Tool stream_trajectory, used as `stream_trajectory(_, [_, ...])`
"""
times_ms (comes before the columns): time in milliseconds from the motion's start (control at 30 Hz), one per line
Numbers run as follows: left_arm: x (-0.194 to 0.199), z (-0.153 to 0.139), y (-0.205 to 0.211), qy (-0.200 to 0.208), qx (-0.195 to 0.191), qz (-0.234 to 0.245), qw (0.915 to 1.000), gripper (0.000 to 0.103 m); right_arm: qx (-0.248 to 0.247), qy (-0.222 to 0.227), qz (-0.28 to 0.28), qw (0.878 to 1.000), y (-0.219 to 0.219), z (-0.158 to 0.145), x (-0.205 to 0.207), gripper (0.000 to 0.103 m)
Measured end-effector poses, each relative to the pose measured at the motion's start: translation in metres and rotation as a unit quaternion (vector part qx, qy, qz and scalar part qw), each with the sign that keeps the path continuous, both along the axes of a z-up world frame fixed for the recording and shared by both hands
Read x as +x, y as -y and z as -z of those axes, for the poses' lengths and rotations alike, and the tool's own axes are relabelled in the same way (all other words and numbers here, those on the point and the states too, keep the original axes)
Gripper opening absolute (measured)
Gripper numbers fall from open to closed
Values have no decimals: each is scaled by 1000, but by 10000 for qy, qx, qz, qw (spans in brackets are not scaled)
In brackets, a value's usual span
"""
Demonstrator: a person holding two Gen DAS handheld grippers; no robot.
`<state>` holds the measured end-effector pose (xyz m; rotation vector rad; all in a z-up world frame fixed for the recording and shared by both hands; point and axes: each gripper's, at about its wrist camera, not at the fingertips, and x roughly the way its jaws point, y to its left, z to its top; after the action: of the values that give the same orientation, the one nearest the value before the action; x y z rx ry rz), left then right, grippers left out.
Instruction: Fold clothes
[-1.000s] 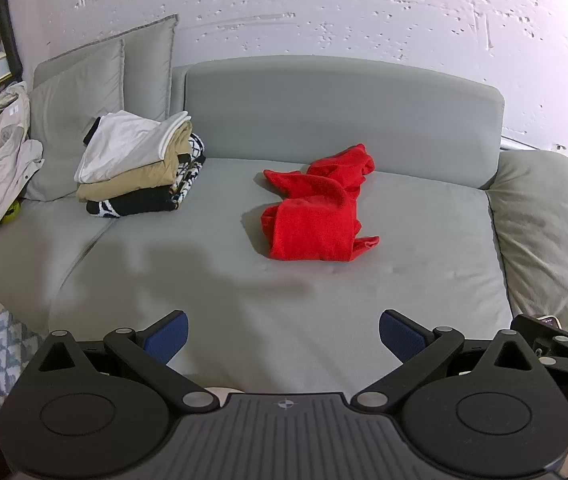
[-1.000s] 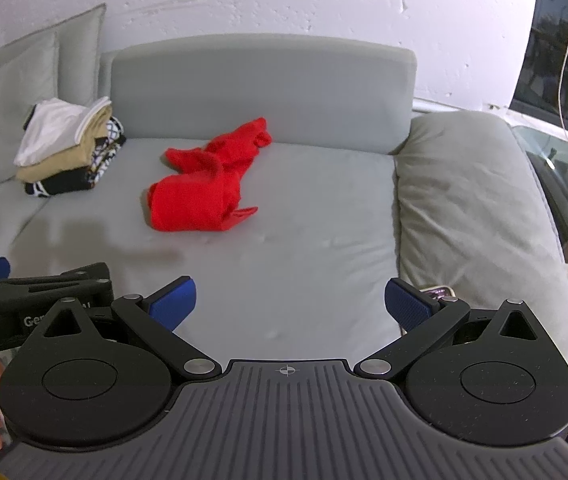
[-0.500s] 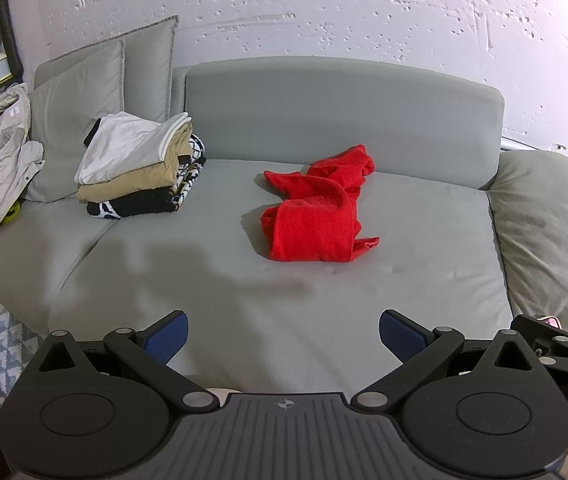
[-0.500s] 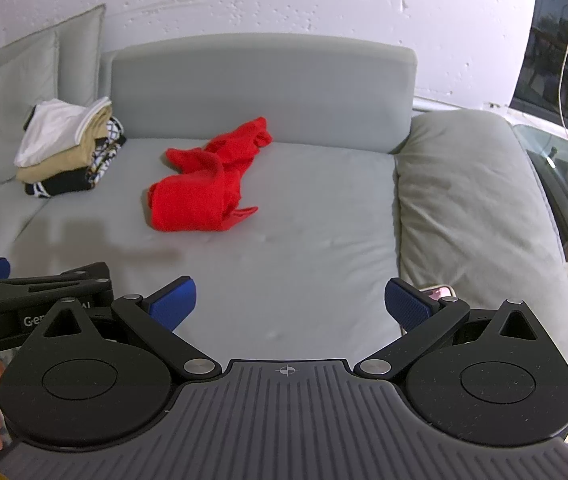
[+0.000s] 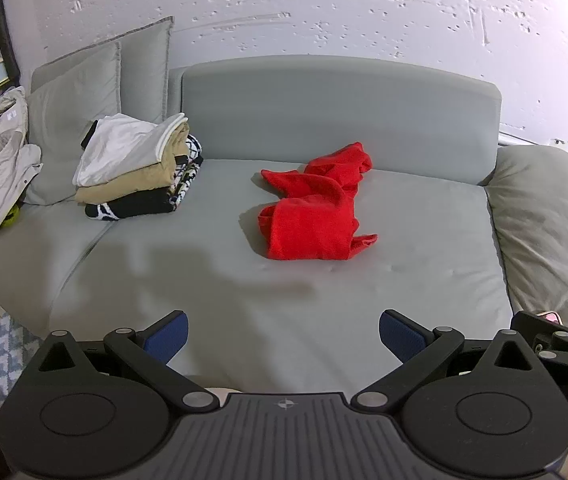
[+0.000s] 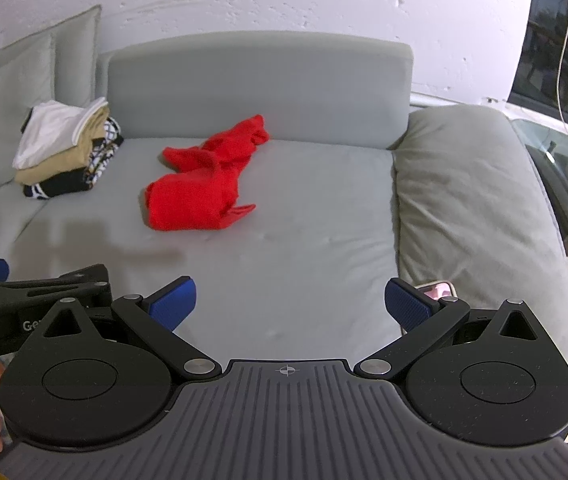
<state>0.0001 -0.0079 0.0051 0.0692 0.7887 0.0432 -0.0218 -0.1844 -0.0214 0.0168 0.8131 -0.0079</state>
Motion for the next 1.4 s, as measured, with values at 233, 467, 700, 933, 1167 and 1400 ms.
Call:
stream_trajectory(233, [2,1,0,-55,-7,-17,10000,102,16,-28,13,10000,1,2,-1,103])
stream_trajectory(467, [9,9,-6,-172,-270,-120,9994,102,95,-39,43,9999,5,4,2,103])
stream_trajectory(700, [34,41,-41,-233,-796,-662,9944,102,353,19,298,9989,16,23,20,103])
stream_trajectory(933, [65,72,-71,345,-981,-914,9904,102,287,319,539,9976,12,69,62,103])
stream_trajectory(1167, [112,107,-82,346,-837,-1114,9896,102,468,747,-32,9961,-12,118,117,103])
stream_trajectory(1400, [163,132,-101,-70,-941,-1306,9869,99,583,467,-687,9948,-50,167,195,103])
